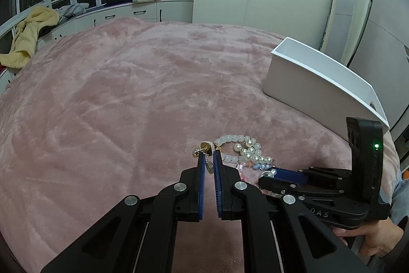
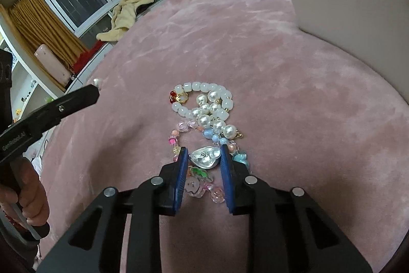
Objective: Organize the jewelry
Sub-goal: 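Pull the silver heart charm free of the bead bracelet with the right tool and lift, then carry both items into the white box and open the left tool to drop the earring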
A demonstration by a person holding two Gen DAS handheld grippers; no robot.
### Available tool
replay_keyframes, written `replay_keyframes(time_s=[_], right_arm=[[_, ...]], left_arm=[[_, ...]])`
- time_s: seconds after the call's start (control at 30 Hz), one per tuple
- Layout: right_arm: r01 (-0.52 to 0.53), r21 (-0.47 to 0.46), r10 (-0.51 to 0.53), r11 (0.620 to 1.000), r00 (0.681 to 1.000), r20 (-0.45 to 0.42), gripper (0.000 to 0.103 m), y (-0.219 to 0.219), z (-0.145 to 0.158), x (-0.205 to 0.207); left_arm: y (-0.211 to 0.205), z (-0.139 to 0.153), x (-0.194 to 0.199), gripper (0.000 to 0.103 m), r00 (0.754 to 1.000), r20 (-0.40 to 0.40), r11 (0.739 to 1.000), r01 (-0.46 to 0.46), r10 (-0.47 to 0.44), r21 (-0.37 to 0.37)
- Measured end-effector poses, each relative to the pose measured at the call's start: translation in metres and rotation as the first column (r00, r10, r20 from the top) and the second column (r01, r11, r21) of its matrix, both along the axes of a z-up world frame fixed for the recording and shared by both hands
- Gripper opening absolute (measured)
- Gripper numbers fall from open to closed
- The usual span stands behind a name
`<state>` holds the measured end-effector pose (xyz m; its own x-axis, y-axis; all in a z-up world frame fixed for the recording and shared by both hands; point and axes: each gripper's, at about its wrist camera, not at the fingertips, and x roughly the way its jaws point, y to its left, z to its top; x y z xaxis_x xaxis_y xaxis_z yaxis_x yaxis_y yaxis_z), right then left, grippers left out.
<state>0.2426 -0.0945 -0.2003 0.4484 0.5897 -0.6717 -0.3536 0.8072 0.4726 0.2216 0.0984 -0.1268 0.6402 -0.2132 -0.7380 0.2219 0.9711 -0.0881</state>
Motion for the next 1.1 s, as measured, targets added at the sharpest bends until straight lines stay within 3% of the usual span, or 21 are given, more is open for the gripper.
replay_keyframes(time_s=[0.13,0.53,0.8,1.1], right_arm=[[0.003,0.02,-0.003,1.0,1.0,0.026,0.026,-0.003,0.009,-0.005],[0.031,-0.055,-0.022,0.998,0.987,0.159,0.026,-0.019,0.063,-0.012],[0.131,-0.081,-0.107,0.988,0.962,0.25,0.026,-0.07,0.113,-0.009],[0.229,-0.081,-0.197,0.97,0.937,0.288,0.026,-0.129,0.133,-0.007]], left_arm=[[-0.001,-0.001,-0.002,0.012,1.0,-0.002,1.0,0.004,-0.004,-0.001],[-0.008,0.019,-0.002,0.012,0.999,0.039,1.0,0.024,-0.024,0.0],[-0.034,0.052,0.003,0.012,0.992,0.102,0.997,0.071,-0.071,-0.001],[-0.091,0.073,0.012,0.012,0.98,0.132,0.989,0.149,-0.148,0.001]])
